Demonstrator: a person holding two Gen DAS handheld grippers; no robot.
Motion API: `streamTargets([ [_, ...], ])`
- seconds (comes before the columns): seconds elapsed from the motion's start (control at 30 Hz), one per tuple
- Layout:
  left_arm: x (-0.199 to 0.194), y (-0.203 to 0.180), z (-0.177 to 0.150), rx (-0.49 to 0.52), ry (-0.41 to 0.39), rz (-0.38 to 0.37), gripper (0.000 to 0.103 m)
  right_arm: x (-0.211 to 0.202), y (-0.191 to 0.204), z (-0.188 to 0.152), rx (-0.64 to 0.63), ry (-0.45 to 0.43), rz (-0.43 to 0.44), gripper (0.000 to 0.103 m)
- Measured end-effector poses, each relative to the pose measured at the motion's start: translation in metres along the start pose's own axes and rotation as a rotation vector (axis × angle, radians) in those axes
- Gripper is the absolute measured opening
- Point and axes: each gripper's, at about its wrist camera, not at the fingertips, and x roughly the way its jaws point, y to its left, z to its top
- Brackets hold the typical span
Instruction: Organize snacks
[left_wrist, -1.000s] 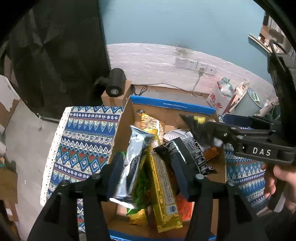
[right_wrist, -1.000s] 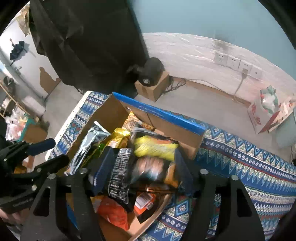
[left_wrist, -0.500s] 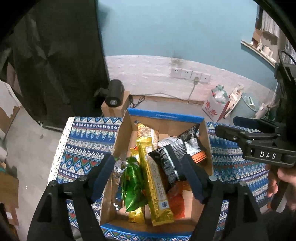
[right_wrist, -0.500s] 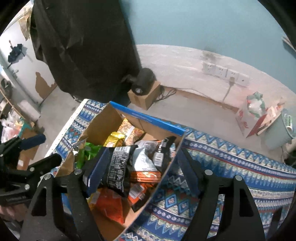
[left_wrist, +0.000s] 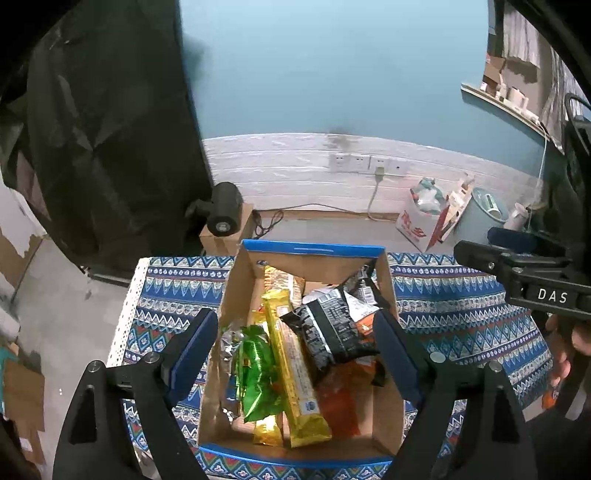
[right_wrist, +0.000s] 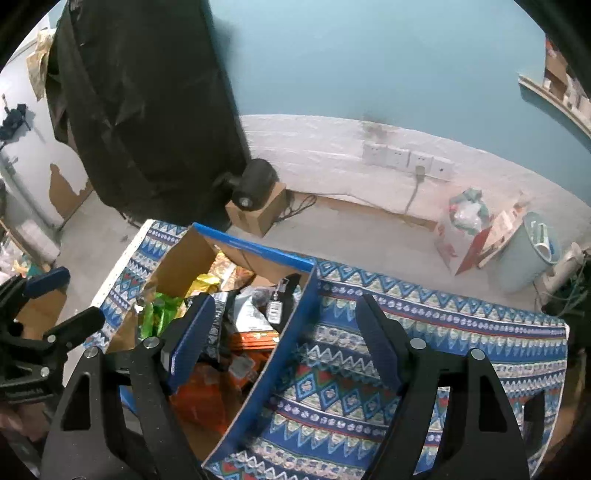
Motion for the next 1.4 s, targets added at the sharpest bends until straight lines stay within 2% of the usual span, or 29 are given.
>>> streamTargets([
  [0.3, -0.005, -0.013, -0.002, 0.052, -0.004, 0.033, 0.091, -0.016, -0.004, -0.006, 0.004, -0.006, -0.011, 0.078],
  [1.4, -0.001, -0.018, -0.002, 0.066, 0.010, 0.053, 0.093, -0.016, -0.008, -0.010, 0.003, 0.013, -0.015, 0.078],
])
